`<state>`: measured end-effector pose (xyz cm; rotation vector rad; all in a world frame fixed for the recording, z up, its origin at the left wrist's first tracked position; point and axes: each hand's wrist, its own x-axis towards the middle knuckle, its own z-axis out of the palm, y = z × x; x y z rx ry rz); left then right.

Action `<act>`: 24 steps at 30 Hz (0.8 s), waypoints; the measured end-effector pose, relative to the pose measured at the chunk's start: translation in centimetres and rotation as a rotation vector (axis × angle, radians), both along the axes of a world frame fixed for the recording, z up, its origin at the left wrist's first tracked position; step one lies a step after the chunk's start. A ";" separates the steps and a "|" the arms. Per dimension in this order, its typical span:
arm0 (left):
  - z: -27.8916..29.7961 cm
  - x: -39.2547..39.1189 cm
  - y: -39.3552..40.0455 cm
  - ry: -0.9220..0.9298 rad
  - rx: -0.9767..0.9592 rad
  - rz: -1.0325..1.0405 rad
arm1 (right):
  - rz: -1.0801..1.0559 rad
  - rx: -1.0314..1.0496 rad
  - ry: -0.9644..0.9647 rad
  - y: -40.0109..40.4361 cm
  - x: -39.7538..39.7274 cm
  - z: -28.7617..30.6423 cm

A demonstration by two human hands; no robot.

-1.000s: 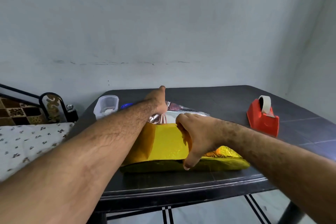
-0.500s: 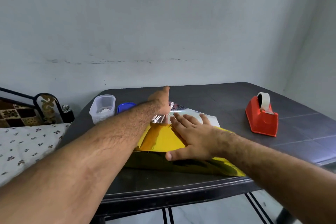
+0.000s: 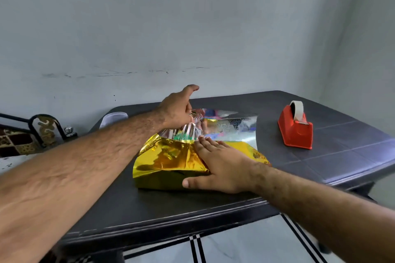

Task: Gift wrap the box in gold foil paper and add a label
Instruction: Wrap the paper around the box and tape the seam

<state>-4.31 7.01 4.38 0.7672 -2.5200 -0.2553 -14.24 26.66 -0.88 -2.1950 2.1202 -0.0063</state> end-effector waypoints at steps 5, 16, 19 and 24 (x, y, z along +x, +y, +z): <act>-0.1 2.7 3.0 0.088 0.041 -0.087 | -0.066 -0.233 -0.158 1.5 -0.1 0.7; -2.7 8.1 6.6 0.150 0.048 -0.085 | -0.190 -0.574 -0.038 1.4 -5.0 3.0; -3.2 8.9 7.1 0.139 -0.030 -0.076 | -0.169 -0.476 0.072 1.5 -6.3 4.1; -4.1 10.1 7.0 0.124 -0.149 -0.133 | -0.008 -0.469 0.210 4.1 -7.0 2.8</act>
